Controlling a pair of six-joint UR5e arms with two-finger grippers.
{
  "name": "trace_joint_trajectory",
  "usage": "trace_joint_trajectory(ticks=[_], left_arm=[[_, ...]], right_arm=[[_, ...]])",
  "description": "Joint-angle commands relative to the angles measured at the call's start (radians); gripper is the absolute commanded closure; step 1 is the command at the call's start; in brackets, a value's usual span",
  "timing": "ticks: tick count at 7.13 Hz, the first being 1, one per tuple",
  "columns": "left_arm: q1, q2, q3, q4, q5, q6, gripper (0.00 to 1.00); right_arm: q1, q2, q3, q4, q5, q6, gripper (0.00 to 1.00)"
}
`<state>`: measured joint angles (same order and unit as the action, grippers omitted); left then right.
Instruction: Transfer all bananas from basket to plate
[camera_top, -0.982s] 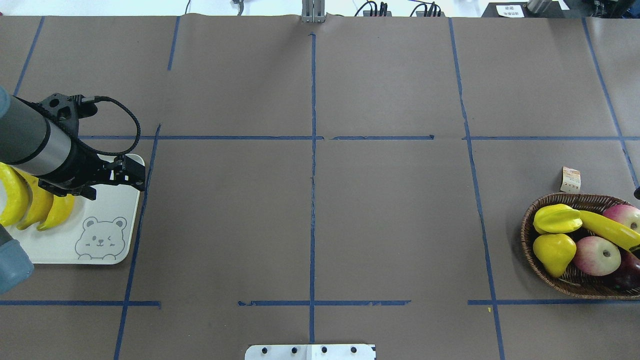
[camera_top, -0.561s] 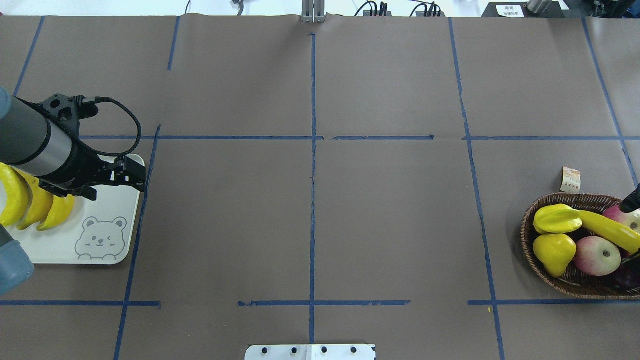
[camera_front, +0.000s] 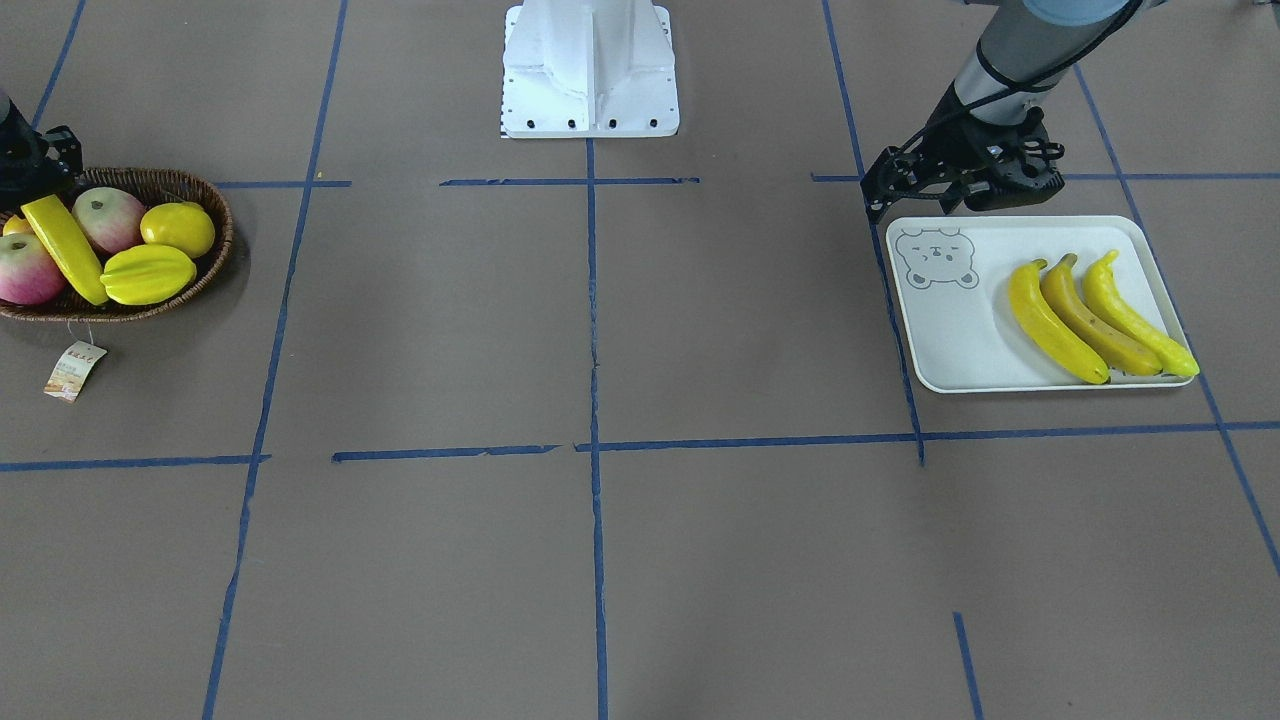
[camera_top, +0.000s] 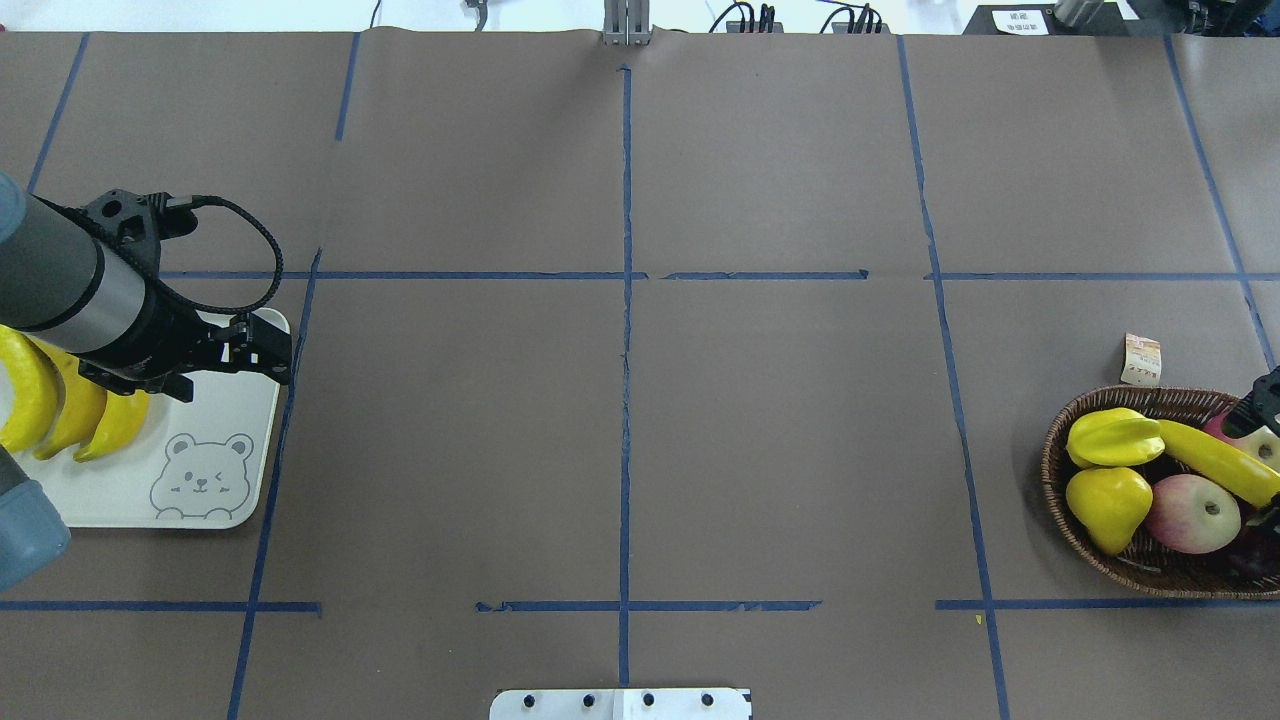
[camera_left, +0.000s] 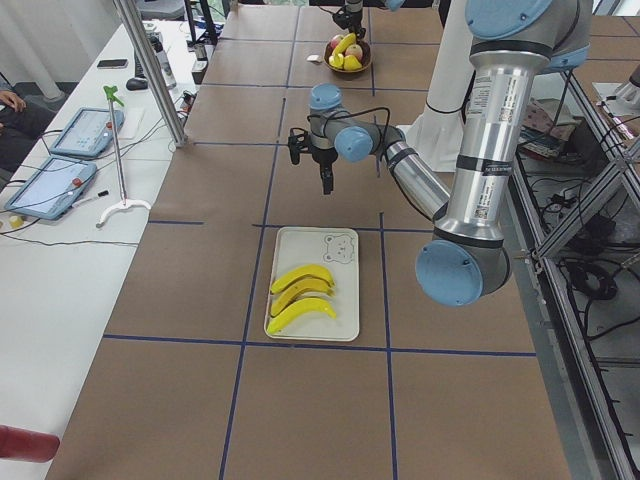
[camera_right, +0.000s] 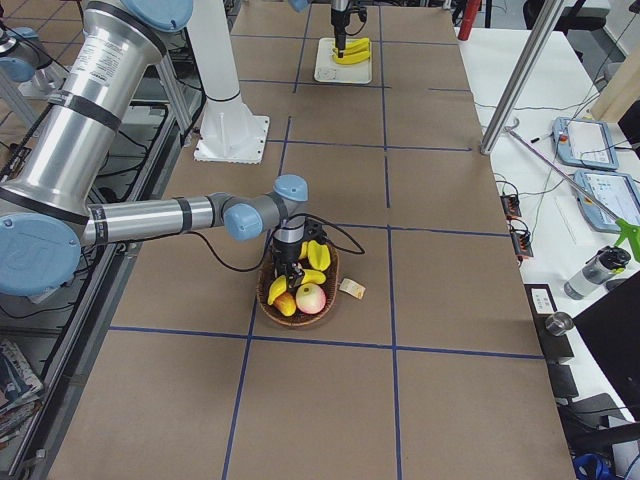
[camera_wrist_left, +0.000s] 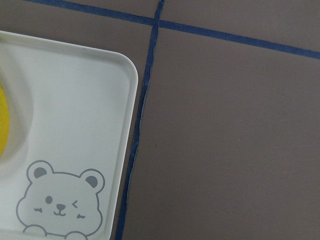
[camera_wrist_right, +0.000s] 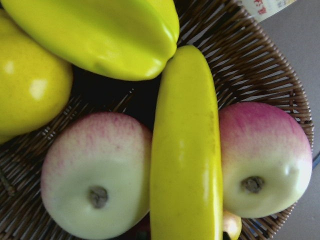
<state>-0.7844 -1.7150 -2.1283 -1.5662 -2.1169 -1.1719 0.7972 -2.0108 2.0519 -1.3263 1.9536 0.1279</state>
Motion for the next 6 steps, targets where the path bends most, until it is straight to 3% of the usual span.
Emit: trace_joint_trajectory(ticks=[1,4,6], left_arm=[[0.000,0.000,0.001,0.000,0.000,0.000,0.00],[0.000,-0.002,-0.005,0.000,0.000,-0.003,0.00],[-0.001,-0.002,-0.007,0.000,0.000,-0.005,0.00]], right_arm=[[-0.001,0.006,-0.009,-0.002,-0.018,-0.040,0.56],[0.034,0.010,0.023,-0.001,0.007,-0.042,0.81],[0.121,0.006,0.060,-0.002,0.059,-0.042,0.84]])
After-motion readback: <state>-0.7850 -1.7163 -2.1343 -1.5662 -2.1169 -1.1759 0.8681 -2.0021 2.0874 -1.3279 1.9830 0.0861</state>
